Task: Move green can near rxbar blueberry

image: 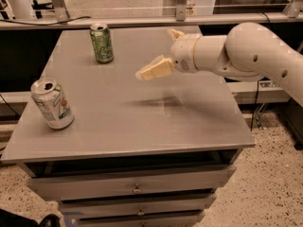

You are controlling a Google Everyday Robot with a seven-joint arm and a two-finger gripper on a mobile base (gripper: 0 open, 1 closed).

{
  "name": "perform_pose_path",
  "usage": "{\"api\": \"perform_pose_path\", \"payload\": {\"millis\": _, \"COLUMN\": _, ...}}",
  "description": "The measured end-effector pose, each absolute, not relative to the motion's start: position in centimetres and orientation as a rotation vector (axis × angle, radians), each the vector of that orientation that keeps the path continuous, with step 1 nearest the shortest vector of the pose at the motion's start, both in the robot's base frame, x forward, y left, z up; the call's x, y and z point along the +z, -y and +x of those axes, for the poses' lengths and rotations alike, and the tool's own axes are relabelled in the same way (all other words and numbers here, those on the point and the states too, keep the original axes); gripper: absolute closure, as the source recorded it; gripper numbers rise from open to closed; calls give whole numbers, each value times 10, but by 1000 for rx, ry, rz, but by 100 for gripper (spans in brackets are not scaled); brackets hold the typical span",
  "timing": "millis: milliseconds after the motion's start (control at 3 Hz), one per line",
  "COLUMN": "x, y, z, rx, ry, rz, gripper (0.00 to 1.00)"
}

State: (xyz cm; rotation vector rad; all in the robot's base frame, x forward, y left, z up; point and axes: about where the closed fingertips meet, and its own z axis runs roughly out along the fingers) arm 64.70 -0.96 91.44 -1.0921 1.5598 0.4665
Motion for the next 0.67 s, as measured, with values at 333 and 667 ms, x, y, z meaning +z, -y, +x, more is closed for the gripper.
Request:
{"api": "perform_pose_path", "payload": {"millis": 333, "x": 914, "y": 9, "z": 646, "rx": 468, "ry": -1560, "rz": -1095, "gripper": 0}}
{"api": "perform_pose_path", "payload": {"millis": 667, "x": 915, "y": 8, "z": 647, "rx": 483, "ry": -1548, "rz": -1079, "gripper": 0}}
